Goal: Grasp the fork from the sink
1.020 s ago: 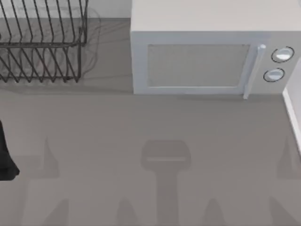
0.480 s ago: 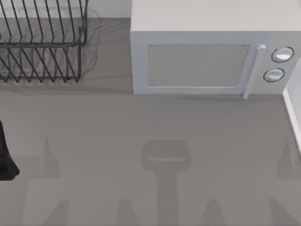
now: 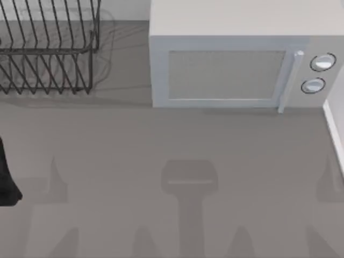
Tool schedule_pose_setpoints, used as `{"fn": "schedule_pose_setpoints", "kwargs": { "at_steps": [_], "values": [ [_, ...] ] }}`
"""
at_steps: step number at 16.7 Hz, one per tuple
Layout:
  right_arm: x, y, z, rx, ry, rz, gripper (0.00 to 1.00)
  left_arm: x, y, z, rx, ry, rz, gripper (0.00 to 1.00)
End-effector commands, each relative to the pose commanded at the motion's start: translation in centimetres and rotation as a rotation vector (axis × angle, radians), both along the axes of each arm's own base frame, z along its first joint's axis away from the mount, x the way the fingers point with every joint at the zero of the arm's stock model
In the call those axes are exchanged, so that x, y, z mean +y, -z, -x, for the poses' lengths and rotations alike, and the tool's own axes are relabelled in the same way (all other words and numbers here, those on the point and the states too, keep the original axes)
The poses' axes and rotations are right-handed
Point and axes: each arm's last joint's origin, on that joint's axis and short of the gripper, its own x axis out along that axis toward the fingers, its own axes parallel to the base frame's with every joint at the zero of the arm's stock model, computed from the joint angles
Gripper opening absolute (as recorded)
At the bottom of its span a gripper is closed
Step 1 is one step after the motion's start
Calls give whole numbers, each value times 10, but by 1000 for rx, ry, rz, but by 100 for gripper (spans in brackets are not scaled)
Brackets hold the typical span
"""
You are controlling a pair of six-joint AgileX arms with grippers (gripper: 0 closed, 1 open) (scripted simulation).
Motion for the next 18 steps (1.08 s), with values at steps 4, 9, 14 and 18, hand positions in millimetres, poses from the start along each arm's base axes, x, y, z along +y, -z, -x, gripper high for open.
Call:
{"fn": "schedule_pose_setpoints", "kwargs": {
  "at_steps": [4, 9, 14, 18],
  "values": [
    [-3, -42, -9, 148, 29, 27, 100, 0, 0, 0, 0, 0, 0, 100],
    [-15, -113, -65, 459, 68, 62, 100, 0, 0, 0, 0, 0, 0, 100],
    [-44, -140, -176, 836, 82, 71, 100, 0, 0, 0, 0, 0, 0, 100],
    [-79, -110, -268, 1117, 70, 52, 100, 0, 0, 0, 0, 0, 0, 100]
  ]
}}
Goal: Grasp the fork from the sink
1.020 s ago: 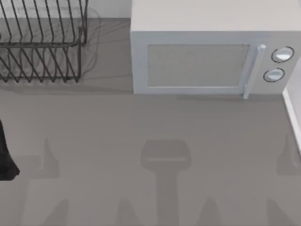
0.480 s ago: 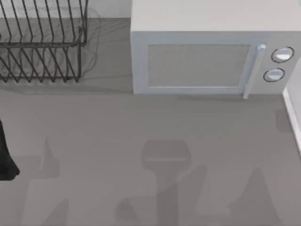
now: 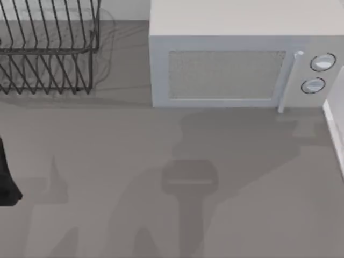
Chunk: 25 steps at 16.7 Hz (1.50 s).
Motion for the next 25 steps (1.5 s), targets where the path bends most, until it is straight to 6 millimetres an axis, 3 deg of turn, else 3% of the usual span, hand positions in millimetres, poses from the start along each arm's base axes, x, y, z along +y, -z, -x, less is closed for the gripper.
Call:
{"fn": "schedule_pose_setpoints", "kwargs": {
  "at_steps": [3, 7, 10, 18, 21, 25],
  "values": [
    [-25, 44, -50, 178, 3, -33, 100, 0, 0, 0, 0, 0, 0, 100],
    [-49, 99, -83, 344, 3, -75, 100, 0, 0, 0, 0, 0, 0, 100],
    [-57, 121, -91, 404, 3, -93, 100, 0, 0, 0, 0, 0, 0, 100],
    [-55, 130, -94, 415, -2, -95, 100, 0, 0, 0, 0, 0, 0, 100],
    [-57, 166, -97, 419, -1, -97, 100, 0, 0, 0, 0, 0, 0, 100],
    [-59, 230, -99, 392, 2, -89, 100, 0, 0, 0, 0, 0, 0, 100]
  ]
}}
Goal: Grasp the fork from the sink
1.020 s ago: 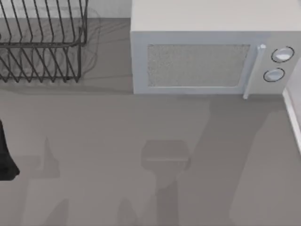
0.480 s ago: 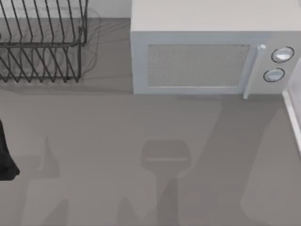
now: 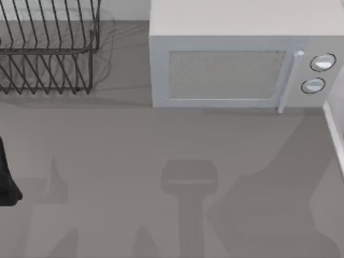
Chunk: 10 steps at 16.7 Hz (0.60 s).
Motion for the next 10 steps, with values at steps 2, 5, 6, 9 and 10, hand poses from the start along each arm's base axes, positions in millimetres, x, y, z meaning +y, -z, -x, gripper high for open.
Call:
{"fn": "schedule_pose_setpoints", "kwargs": {
  "at_steps": [2, 5, 6, 9, 10],
  "values": [
    [1, 27, 4, 8, 1, -2, 100, 0, 0, 0, 0, 0, 0, 100],
    [1, 40, 7, 18, 2, -6, 100, 0, 0, 0, 0, 0, 0, 100],
    [1, 40, 7, 18, 2, -6, 100, 0, 0, 0, 0, 0, 0, 100],
    [1, 40, 7, 18, 2, -6, 92, 0, 0, 0, 0, 0, 0, 100],
    [1, 40, 7, 18, 2, -6, 85, 0, 0, 0, 0, 0, 0, 100]
  ]
}}
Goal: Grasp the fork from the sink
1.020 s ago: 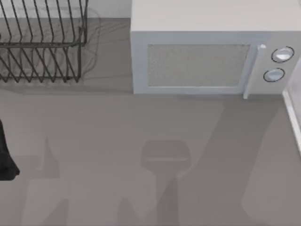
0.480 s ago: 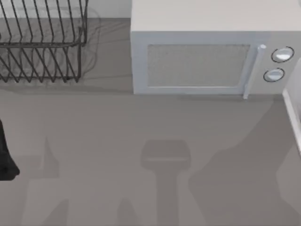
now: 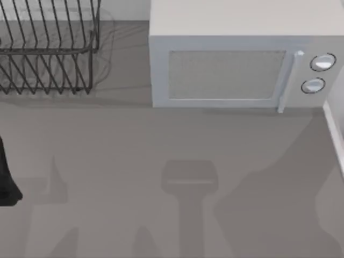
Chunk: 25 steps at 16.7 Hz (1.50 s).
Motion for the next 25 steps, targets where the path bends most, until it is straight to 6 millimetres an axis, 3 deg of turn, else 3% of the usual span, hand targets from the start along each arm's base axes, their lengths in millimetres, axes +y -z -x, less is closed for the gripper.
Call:
{"fn": "schedule_pose_setpoints", "kwargs": {
  "at_steps": [11, 19, 20, 22, 25],
  "values": [
    [0, 0, 0, 0, 0, 0, 2, 0, 0, 0, 0, 0, 0, 100],
    [0, 0, 0, 0, 0, 0, 0, 0, 0, 0, 0, 0, 0, 100],
    [1, -23, -5, -45, 7, 1, 0, 0, 0, 0, 0, 0, 0, 100],
    [0, -28, -6, -45, 7, 1, 0, 0, 0, 0, 0, 0, 0, 100],
    [-1, -54, -10, -42, 7, 0, 0, 0, 0, 0, 0, 0, 0, 100]
  ]
}}
